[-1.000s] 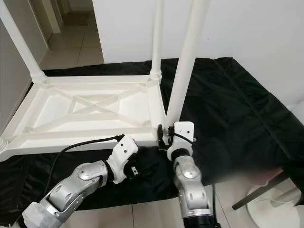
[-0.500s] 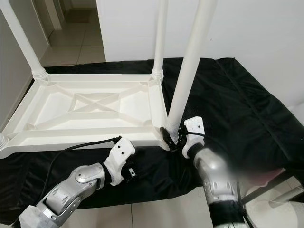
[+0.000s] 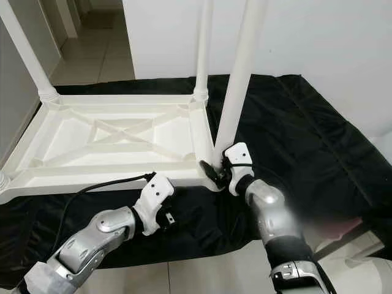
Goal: Building children table
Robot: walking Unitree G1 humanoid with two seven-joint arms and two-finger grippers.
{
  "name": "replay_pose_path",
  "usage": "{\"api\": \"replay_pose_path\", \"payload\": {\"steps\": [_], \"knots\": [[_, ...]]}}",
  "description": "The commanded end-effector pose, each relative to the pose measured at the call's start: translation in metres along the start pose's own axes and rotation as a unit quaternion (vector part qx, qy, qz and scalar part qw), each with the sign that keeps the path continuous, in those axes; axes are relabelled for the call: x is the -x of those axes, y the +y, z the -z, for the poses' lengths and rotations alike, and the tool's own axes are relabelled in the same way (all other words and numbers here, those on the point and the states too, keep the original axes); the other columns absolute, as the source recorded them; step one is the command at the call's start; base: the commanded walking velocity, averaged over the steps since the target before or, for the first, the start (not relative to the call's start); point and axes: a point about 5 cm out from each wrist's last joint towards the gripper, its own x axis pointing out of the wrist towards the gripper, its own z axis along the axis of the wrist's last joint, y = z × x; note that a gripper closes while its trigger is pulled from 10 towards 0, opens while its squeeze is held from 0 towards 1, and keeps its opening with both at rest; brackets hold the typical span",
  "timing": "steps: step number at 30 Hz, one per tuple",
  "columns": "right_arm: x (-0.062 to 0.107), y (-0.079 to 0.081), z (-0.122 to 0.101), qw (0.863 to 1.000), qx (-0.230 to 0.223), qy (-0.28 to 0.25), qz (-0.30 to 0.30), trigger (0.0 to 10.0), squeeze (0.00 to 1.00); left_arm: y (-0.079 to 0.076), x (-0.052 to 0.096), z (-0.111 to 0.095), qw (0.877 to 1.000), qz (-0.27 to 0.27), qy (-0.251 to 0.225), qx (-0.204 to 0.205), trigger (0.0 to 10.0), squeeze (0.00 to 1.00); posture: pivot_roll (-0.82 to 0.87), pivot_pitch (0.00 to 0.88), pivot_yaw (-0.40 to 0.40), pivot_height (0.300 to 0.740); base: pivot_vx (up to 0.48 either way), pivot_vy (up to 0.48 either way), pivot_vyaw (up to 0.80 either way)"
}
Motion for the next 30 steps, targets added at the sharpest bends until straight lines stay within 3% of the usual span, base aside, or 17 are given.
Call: {"api": "replay_pose_path", "payload": {"steps": [1,6,7,18,22,30], "knots": [[-0.002,0.004,0.005,0.999,0.019,0.017,-0.019,0.0,0.0,-0.002,0.001,0.0,0.999,0.037,0.005,-0.003,10.0,0.0,-0.01,0.009,-0.037,0.74,0.0,0.0,0.0],[-0.001,0.006,0.01,1.0,-0.001,0.016,-0.024,0.0,0.0,-0.001,0.001,0.0,0.999,0.035,0.005,-0.004,10.0,0.0,-0.01,0.007,-0.034,0.74,0.0,0.0,0.0],[-0.001,0.006,0.011,1.0,-0.009,0.014,-0.02,10.0,0.0,-0.001,0.001,0.0,0.999,0.036,0.005,-0.005,10.0,0.0,-0.01,0.007,-0.032,0.74,0.0,0.0,0.0],[-0.003,0.019,0.01,0.999,-0.043,0.004,0.026,10.0,0.0,-0.001,0.001,0.0,0.999,0.04,0.005,-0.005,10.0,0.0,-0.02,0.009,-0.026,0.74,0.0,0.0,0.0],[-0.006,0.029,0.011,0.99,-0.067,0.022,0.12,10.0,0.0,-0.003,-0.001,-0.001,0.999,0.046,0.004,-0.005,10.0,0.0,-0.03,0.01,-0.023,0.74,0.0,0.0,0.0],[-0.005,0.036,0.008,0.974,-0.083,0.024,0.211,10.0,0.0,-0.005,-0.001,0.001,0.998,0.056,0.008,-0.005,10.0,0.0,-0.03,0.007,-0.018,0.74,0.0,0.0,0.0]]}}
